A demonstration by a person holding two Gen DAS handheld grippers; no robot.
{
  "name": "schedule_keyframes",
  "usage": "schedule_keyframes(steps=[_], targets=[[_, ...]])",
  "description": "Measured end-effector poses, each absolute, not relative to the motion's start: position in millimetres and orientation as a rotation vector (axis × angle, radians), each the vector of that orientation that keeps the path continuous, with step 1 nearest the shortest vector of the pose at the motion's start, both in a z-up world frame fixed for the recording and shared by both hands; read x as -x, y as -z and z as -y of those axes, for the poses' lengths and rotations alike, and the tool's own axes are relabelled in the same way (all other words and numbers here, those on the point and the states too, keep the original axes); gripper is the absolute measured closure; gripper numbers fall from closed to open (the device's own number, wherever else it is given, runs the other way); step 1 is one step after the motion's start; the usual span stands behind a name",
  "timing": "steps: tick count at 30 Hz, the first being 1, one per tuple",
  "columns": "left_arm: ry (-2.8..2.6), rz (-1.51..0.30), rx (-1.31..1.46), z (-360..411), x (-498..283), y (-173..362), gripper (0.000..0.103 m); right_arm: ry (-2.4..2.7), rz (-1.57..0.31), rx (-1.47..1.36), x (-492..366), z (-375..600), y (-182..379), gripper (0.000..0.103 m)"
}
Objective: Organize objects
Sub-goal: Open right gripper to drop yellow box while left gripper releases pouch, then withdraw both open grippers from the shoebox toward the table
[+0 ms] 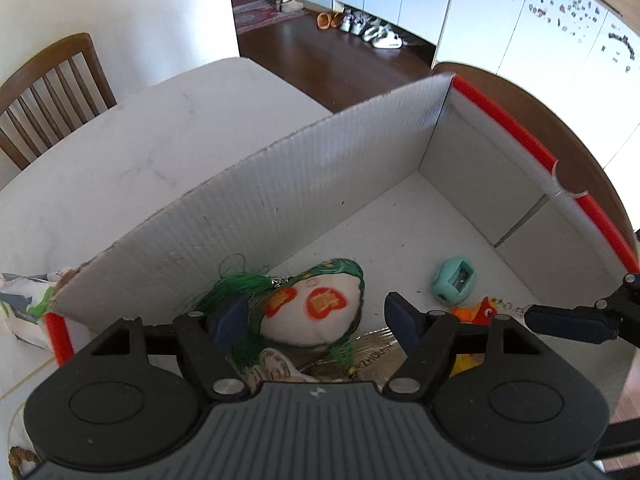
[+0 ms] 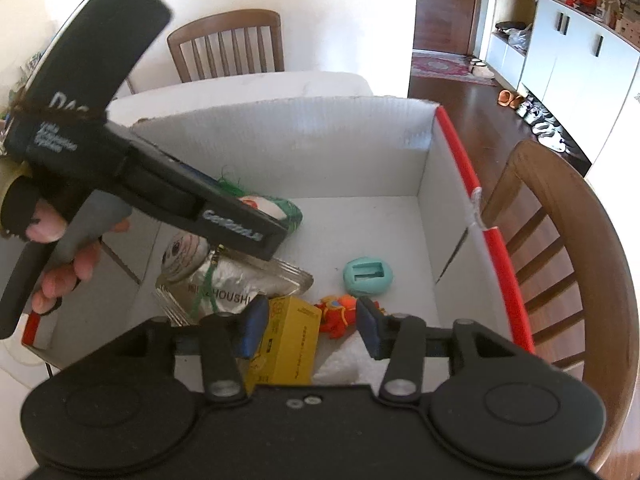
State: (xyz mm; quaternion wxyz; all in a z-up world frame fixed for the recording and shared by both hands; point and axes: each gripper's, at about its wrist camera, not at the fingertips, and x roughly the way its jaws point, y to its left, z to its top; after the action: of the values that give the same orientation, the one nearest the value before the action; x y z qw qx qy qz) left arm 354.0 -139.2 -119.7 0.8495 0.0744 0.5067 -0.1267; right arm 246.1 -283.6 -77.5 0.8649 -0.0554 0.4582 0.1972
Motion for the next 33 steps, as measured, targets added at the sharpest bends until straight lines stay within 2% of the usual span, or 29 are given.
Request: schedule_keyframes(steps=[4, 6, 23, 26, 33], targets=[[0.265, -1.042, -0.145, 137.0, -346.1, 109.6, 0.028, -0.401, -0.94, 0.099, -243.0, 287.3, 69.2, 0.054], [0.264, -1.026, -0.142, 134.1, -340.0, 103.5, 0.028, -0.393, -0.927, 0.09, -239.6, 289.5, 64.4, 0.049], [0.306, -0.909, -0.086, 88.5, -287.4, 52.9, 0.028, -0.338, -0.851, 0.005, -213.2, 283.2, 31.0, 0.04], [0.318, -0.894, -0.079, 79.1, -277.7, 47.2, 0.028, -0.332, -0.839, -0.002, -207.9, 276.3, 26.9, 0.034], [0.337, -0.866, -0.071, 51.2, -253.8, 36.4, 0.028, -0.322, -0.812, -0.025, -194.0, 253.5, 16.6, 0.029]])
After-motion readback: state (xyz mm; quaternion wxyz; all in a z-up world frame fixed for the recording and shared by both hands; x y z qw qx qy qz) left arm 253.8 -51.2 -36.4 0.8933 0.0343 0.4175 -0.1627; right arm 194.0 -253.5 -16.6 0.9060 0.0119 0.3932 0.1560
